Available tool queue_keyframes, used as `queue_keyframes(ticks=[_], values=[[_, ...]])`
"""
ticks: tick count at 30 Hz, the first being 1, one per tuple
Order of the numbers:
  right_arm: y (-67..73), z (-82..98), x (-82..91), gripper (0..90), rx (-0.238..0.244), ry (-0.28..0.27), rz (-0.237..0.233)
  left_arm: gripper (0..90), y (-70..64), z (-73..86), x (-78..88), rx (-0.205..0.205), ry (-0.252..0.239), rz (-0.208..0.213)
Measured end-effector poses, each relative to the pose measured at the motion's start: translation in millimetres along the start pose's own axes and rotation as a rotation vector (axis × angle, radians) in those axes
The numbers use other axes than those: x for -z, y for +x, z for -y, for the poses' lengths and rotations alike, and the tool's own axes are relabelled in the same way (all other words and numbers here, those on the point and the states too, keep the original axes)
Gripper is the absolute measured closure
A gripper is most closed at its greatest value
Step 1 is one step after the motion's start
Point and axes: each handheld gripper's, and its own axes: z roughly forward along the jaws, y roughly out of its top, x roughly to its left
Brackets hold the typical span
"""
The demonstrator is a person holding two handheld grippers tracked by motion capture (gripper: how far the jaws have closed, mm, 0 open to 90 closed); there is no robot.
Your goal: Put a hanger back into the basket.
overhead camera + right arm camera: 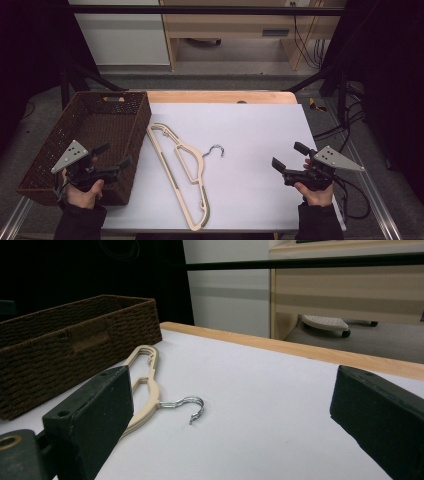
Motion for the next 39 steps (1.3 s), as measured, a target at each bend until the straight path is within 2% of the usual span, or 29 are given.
queue_keyframes(ticks=[5,11,12,18,25,27,39], values=[[-1.7,1.4,0.1,4.2,-0.008,-0.001,0.004,4.4,0.2,-2.2,0.2,0.001,0.005,-0.004],[2.9,1.6,-4.8,4.3,0.018,0.020,-0.005,4.6,-1.3,-5.7,-0.5,-0.009,0.002,0.000],[5.3,1.5,-6.8,4.1,0.026,0.032,-0.006,4.5,-2.9,-7.2,-2.0,-0.013,0.003,0.005],[9.0,-0.3,-8.2,4.2,0.026,0.029,-0.019,4.7,-12.0,-10.9,-12.4,-0.041,0.018,0.018],[11.4,-0.3,-11.1,4.1,0.034,0.041,-0.024,4.7,-27.3,-18.9,-30.0,-0.076,0.046,0.052],[12.2,-0.9,-10.4,4.1,0.030,0.039,-0.028,4.7,-36.5,-22.4,-40.6,-0.095,0.061,0.072],[13.2,-0.9,-11.6,4.1,0.037,0.042,-0.031,4.7,-58.7,-30.1,-87.1,-0.143,0.138,0.117]])
